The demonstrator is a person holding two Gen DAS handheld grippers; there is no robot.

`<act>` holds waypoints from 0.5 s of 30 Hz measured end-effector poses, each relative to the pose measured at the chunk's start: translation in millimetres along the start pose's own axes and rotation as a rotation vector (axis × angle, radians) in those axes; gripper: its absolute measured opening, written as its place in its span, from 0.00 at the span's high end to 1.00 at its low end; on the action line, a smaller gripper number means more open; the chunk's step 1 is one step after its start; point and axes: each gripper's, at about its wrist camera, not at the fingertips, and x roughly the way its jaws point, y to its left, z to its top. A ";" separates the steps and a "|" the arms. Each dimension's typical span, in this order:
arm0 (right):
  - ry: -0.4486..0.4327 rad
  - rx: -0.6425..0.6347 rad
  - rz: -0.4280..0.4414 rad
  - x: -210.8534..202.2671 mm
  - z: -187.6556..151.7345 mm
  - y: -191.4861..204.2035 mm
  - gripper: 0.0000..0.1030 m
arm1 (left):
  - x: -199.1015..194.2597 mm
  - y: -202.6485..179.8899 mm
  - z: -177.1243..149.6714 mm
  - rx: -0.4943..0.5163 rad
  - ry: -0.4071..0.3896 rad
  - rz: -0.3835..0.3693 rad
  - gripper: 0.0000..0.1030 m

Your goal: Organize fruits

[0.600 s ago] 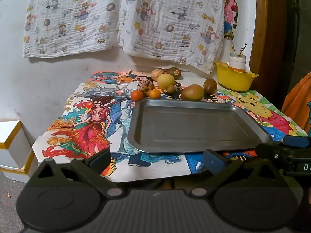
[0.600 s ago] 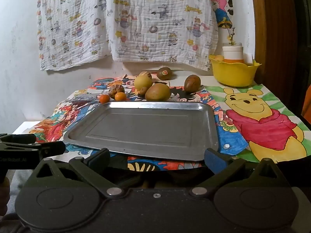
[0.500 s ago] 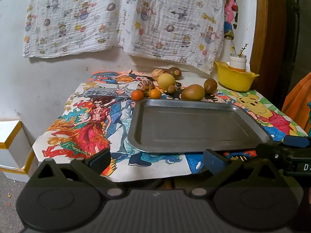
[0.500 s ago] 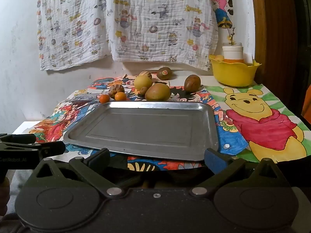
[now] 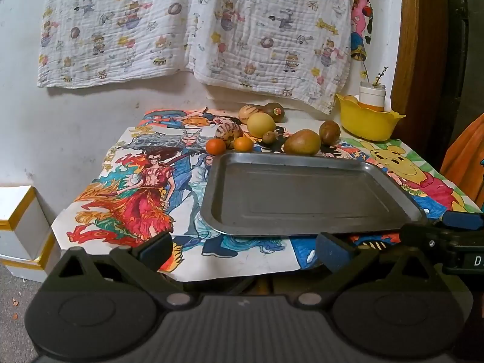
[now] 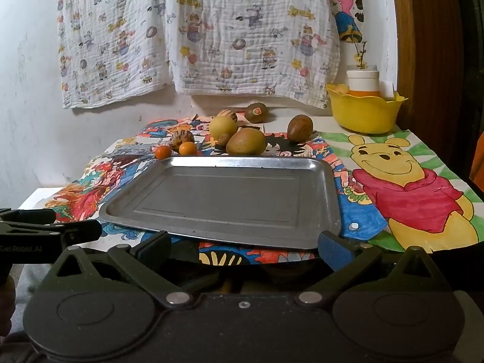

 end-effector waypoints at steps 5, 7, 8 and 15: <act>0.000 0.000 0.000 0.2 0.0 0.0 0.00 | -0.2 -0.1 -0.2 0.000 0.001 0.000 0.00; 0.000 0.000 -0.001 0.3 0.0 0.2 0.00 | 0.4 0.0 -0.1 0.000 0.001 0.000 0.00; 0.001 0.000 -0.001 0.3 0.0 0.2 0.00 | 0.4 0.0 -0.1 0.000 0.001 0.000 0.00; 0.003 0.001 -0.001 -1.4 2.6 -0.6 0.00 | 2.9 2.3 -0.8 -0.002 0.003 -0.001 0.00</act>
